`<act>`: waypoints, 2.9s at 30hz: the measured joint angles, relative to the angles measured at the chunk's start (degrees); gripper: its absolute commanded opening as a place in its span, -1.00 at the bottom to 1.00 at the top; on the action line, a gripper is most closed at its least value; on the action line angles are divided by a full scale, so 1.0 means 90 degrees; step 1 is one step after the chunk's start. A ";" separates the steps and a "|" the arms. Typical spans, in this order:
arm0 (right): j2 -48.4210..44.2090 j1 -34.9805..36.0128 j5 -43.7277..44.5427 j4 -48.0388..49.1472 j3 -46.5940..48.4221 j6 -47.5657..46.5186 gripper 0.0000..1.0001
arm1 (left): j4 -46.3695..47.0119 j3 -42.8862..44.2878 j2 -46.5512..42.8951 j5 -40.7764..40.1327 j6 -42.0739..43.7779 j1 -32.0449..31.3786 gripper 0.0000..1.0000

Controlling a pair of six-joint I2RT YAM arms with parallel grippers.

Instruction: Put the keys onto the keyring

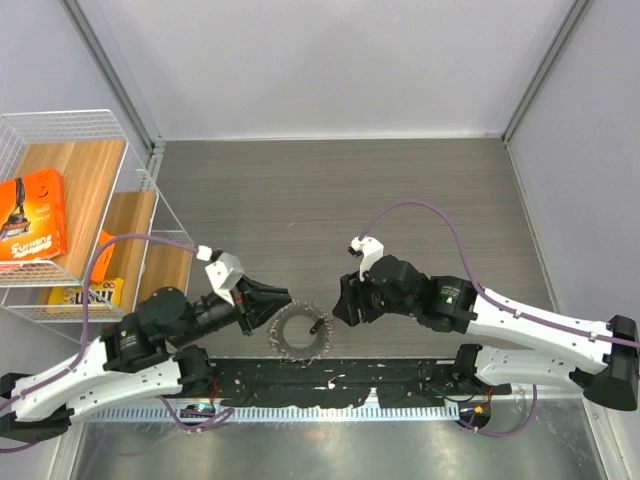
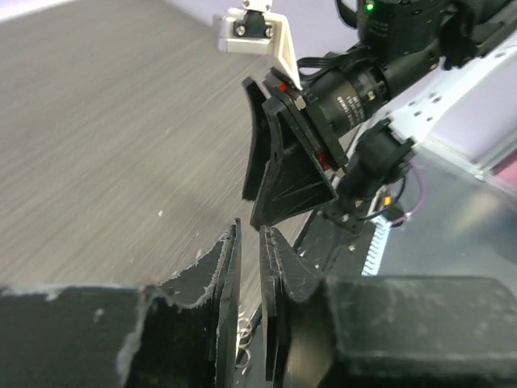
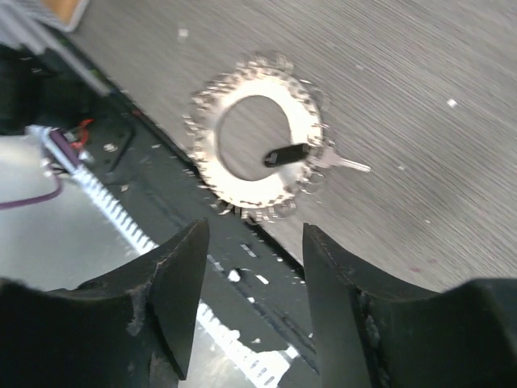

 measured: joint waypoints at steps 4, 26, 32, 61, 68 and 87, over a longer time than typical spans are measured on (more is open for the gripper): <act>0.0189 -0.0420 0.0000 0.0194 -0.0493 0.0158 0.21 | -0.0231 -0.0165 0.0406 -0.0510 -0.0311 -0.0002 -0.24; 0.3456 -0.0755 -0.0015 0.1792 -0.0379 0.0080 0.22 | -0.0104 -0.0486 0.1173 -0.0906 -0.0716 0.0000 -0.16; 0.3657 -0.0755 -0.0102 0.1967 -0.0355 0.0080 0.18 | -0.0066 -0.0532 0.1161 -0.0906 -0.0712 0.0000 -0.16; 0.3900 -0.0219 -0.0036 0.1018 0.0117 -0.0306 -0.48 | -0.0066 -0.0580 0.0942 -0.0906 -0.0573 0.0000 -0.14; 0.3721 -0.0175 0.0097 0.0794 0.0180 -0.0316 -0.88 | -0.0070 -0.0580 0.0845 -0.0906 -0.0573 0.0000 -0.14; 0.2021 -0.0083 -0.0036 -0.0289 0.1015 -0.0600 -0.89 | -0.0097 -0.0420 0.0690 -0.0748 -0.0549 0.0000 -0.13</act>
